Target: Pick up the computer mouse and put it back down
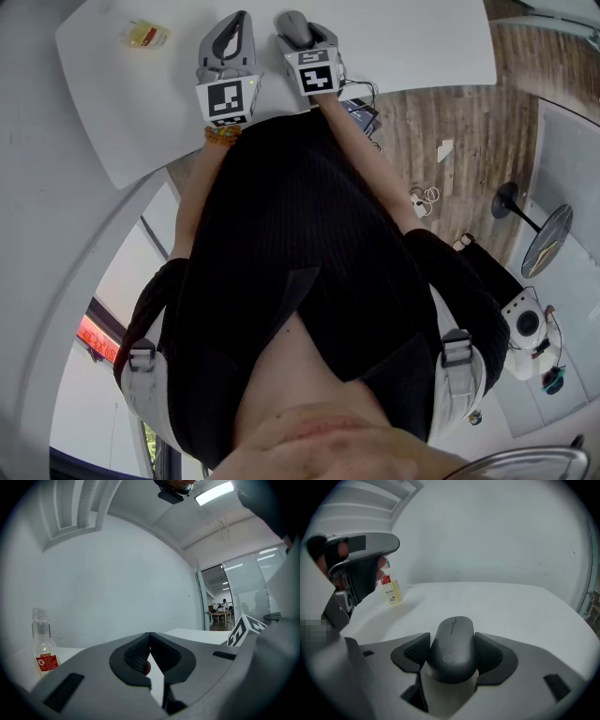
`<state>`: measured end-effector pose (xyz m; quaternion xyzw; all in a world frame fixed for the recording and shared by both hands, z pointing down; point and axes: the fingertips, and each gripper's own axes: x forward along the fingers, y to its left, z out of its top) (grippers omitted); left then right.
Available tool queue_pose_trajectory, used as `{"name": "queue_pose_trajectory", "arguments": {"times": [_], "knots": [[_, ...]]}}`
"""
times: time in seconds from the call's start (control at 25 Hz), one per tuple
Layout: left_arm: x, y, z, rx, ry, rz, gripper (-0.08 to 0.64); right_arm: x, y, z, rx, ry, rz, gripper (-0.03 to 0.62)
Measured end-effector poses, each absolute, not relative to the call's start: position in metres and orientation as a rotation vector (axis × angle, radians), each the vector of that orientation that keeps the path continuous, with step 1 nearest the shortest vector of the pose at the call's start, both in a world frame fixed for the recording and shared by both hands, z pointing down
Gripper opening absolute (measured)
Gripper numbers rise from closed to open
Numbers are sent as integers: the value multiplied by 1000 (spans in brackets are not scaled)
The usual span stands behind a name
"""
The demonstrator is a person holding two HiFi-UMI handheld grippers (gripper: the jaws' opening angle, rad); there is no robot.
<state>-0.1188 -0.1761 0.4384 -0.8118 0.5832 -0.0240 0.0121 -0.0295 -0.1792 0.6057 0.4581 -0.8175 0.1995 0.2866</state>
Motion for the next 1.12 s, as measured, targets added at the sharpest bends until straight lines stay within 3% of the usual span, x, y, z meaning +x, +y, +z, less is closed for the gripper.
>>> {"name": "queue_pose_trajectory", "arguments": {"times": [1.12], "knots": [[-119,-173,436,-2528,1815,-77,14,-30,-176,616,1175,-2107,560,288]]}}
